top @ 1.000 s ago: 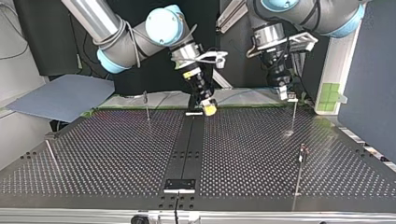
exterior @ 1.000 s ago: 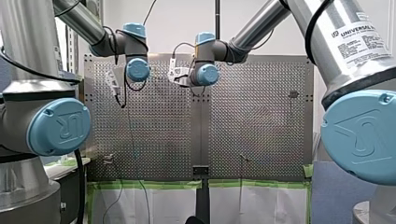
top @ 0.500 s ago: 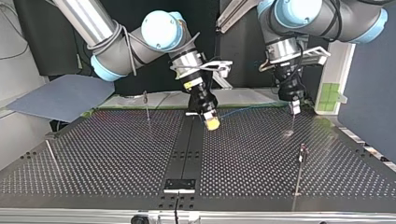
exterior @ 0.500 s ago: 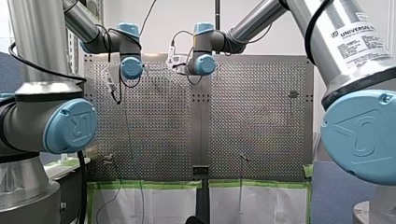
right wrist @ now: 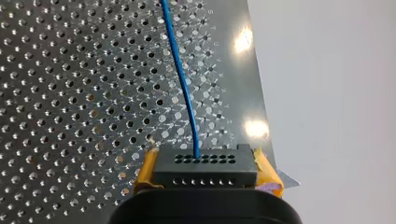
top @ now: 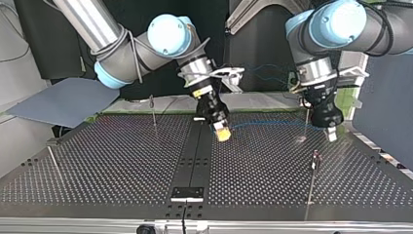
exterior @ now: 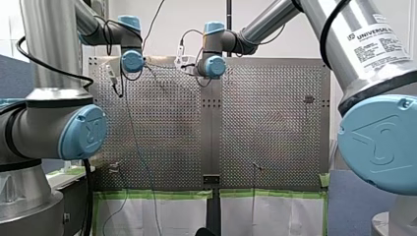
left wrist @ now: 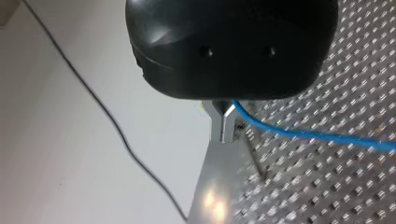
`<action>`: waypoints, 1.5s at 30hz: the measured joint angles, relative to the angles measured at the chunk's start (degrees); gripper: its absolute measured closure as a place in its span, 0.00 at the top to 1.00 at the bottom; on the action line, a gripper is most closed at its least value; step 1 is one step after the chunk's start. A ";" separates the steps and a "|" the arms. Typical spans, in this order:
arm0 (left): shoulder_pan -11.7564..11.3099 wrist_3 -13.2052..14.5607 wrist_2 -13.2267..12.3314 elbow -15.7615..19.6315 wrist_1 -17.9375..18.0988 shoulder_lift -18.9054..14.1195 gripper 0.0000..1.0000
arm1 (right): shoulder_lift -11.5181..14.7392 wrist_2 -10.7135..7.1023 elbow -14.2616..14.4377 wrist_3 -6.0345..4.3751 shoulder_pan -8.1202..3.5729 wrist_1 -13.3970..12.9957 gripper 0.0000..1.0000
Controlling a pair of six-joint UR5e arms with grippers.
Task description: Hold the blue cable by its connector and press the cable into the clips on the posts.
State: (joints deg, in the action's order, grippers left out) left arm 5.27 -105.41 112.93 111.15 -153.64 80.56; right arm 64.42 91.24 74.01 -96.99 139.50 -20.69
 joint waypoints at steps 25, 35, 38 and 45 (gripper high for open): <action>-4.56 1.79 -4.78 -3.22 -0.32 2.04 0.00 | -2.28 -0.26 -5.80 -3.11 -0.11 0.37 0.00; -5.94 1.79 -6.08 -3.97 -0.30 3.67 0.00 | -2.36 -0.27 -6.04 -3.89 -0.94 0.30 0.00; -6.39 1.74 -6.61 -4.23 -0.29 4.08 0.00 | -2.39 -0.26 -6.23 -4.09 -1.16 0.29 0.00; -7.25 1.74 -7.43 -4.52 -0.21 5.07 0.00 | -2.47 -0.27 -6.42 -4.19 -1.44 0.32 0.00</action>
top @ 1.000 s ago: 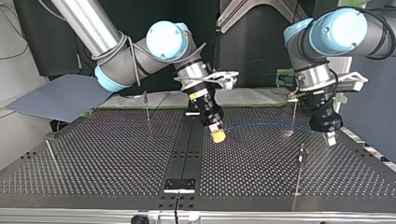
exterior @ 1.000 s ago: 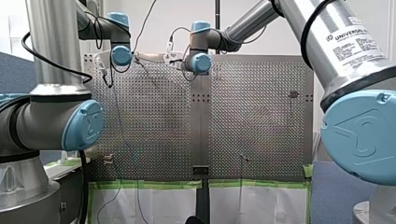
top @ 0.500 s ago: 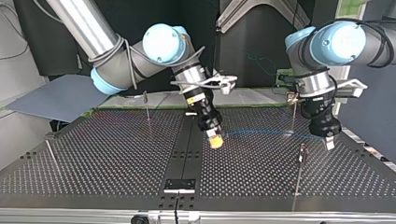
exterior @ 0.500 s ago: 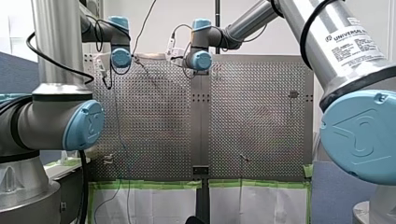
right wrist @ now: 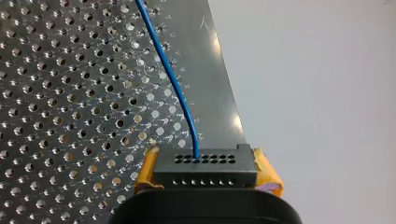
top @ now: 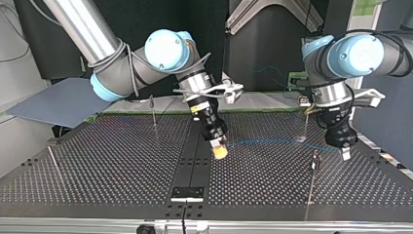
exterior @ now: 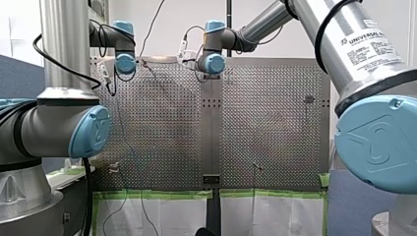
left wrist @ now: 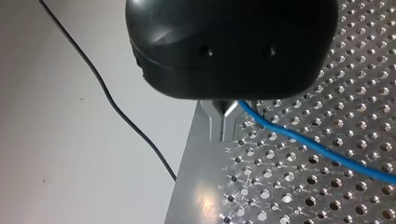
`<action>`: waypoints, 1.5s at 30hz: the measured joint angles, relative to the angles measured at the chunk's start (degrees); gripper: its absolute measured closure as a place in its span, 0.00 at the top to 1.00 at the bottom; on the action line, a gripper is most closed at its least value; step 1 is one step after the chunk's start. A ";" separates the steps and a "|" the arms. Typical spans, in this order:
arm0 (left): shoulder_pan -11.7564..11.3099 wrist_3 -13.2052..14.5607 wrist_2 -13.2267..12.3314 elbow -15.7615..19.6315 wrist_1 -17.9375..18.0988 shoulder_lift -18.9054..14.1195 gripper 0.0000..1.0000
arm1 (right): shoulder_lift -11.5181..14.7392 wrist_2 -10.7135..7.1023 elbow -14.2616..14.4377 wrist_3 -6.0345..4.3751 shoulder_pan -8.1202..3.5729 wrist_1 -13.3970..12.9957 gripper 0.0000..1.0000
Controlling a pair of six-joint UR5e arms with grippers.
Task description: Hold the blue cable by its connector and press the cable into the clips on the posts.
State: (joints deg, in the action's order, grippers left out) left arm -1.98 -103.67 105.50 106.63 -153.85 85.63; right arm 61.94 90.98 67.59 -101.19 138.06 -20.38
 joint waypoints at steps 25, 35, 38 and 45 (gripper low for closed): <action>-1.58 0.58 -4.36 -1.46 -0.06 2.59 0.00 | -0.26 0.09 -0.01 -0.25 -0.85 0.05 0.00; -1.77 0.50 -6.13 -1.60 1.41 3.04 0.00 | -0.69 0.26 -0.02 -0.36 -1.54 -0.02 0.00; -1.93 0.44 -6.81 -2.11 1.60 3.77 0.00 | -0.90 0.33 -0.02 -0.48 -1.80 -0.07 0.00; -2.63 -0.68 -8.01 -3.20 2.06 4.47 0.00 | -1.35 0.53 -0.03 -1.07 -2.37 -0.25 0.00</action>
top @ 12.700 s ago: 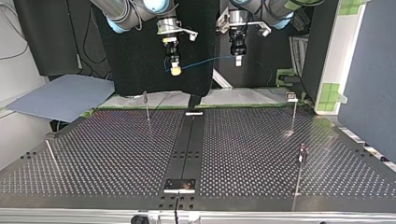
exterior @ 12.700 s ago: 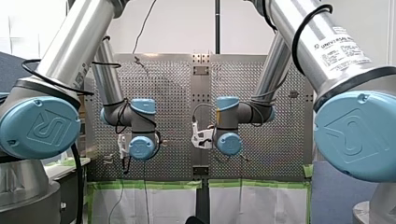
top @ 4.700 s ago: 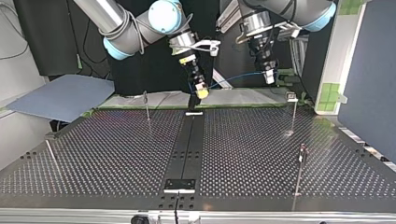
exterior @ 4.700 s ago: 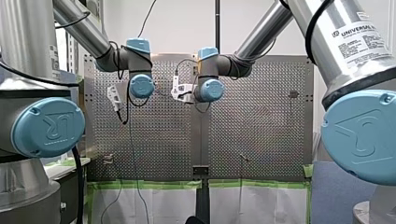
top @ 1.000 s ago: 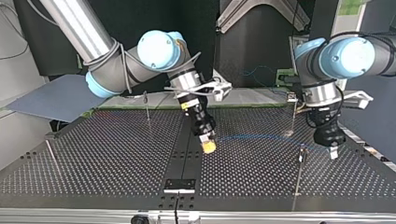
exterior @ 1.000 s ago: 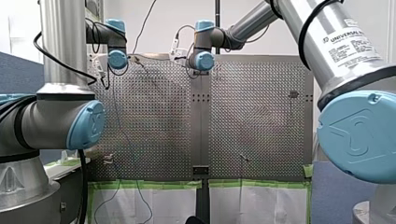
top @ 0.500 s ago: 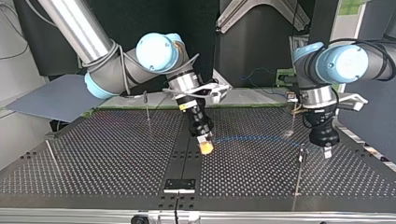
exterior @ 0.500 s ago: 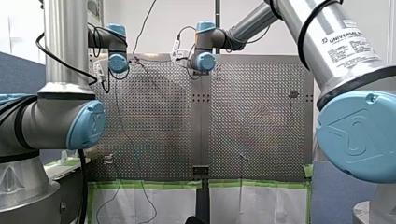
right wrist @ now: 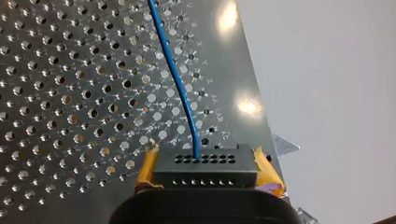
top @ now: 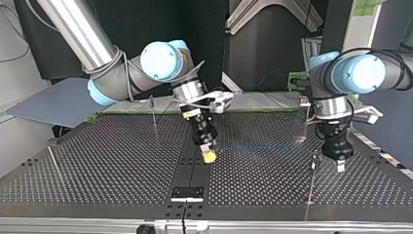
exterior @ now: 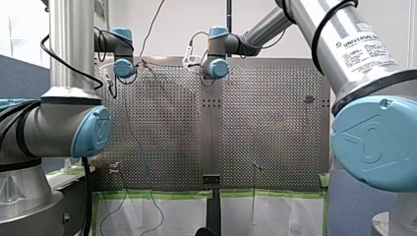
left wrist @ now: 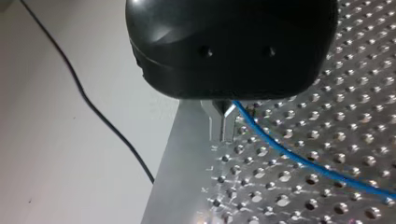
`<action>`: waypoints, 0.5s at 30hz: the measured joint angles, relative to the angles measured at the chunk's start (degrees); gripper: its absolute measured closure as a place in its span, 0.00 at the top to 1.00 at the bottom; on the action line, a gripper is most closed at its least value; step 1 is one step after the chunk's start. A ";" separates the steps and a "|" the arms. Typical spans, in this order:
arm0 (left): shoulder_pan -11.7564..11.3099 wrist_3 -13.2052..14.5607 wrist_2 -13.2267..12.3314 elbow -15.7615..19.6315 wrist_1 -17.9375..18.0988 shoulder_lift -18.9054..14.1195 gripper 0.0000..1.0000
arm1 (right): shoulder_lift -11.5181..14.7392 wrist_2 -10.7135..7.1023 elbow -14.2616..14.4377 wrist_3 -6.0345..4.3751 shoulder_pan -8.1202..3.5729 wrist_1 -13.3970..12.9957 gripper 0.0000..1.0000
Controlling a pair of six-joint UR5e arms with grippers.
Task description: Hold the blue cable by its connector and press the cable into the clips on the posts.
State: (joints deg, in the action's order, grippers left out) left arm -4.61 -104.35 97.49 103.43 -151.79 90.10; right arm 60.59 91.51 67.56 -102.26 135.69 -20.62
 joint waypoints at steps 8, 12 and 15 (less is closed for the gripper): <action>-0.72 -0.50 -1.33 -1.58 0.11 2.24 0.00 | -0.19 0.23 -0.02 -0.86 -0.89 -0.25 0.00; -0.96 -0.89 -1.87 -2.00 0.58 2.83 0.00 | -0.57 0.25 -0.13 -1.09 -1.36 -0.37 0.00; -1.26 -1.49 -2.37 -2.33 0.77 2.93 0.00 | -0.83 0.25 -0.16 -1.15 -1.63 -0.38 0.00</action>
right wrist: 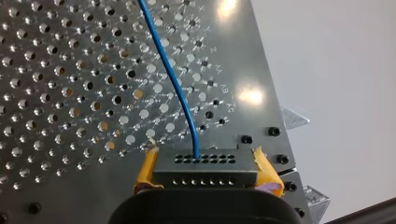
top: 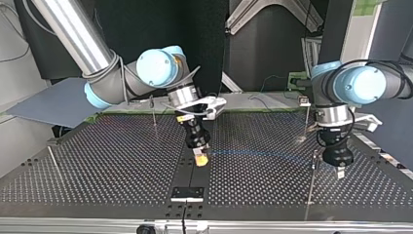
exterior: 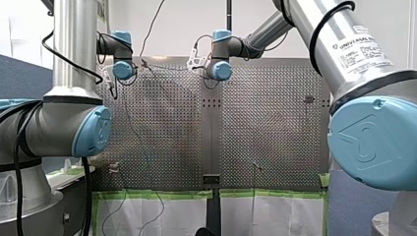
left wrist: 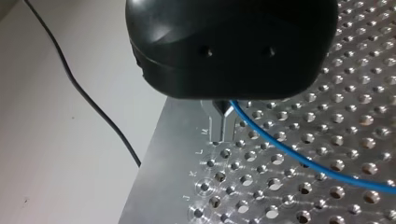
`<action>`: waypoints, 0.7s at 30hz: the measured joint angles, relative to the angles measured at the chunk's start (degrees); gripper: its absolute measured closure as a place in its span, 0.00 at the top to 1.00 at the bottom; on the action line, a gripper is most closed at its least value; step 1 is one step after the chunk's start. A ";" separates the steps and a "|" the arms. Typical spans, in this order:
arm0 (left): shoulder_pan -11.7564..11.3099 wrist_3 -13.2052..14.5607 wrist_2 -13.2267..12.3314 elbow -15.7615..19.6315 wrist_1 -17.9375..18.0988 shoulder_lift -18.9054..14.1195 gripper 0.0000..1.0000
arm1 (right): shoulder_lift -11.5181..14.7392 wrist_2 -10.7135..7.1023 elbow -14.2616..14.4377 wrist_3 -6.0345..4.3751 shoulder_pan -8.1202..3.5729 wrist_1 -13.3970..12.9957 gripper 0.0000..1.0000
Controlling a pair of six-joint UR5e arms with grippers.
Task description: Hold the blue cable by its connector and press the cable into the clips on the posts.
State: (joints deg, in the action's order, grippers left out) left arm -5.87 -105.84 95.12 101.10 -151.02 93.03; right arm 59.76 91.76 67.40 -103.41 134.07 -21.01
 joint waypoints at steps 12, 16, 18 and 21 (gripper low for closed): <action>-1.20 -2.99 -2.52 -0.26 2.14 0.14 0.00 | -1.38 -0.53 -1.42 -0.41 -1.07 0.04 0.00; -1.60 -4.36 -3.38 -0.42 2.89 0.16 0.00 | -2.01 -0.83 -2.73 -0.68 -1.19 0.17 0.00; -1.76 -4.89 -3.66 -0.61 3.04 0.24 0.00 | -2.19 -0.98 -3.37 -0.91 -1.30 0.23 0.00; -1.89 -5.52 -4.25 -1.16 2.95 0.85 0.00 | -2.46 -1.27 -4.25 -1.30 -1.53 0.33 0.00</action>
State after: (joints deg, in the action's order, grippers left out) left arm -7.75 -111.36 90.88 99.94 -148.07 93.88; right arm 57.30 90.49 63.15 -104.71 132.54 -20.67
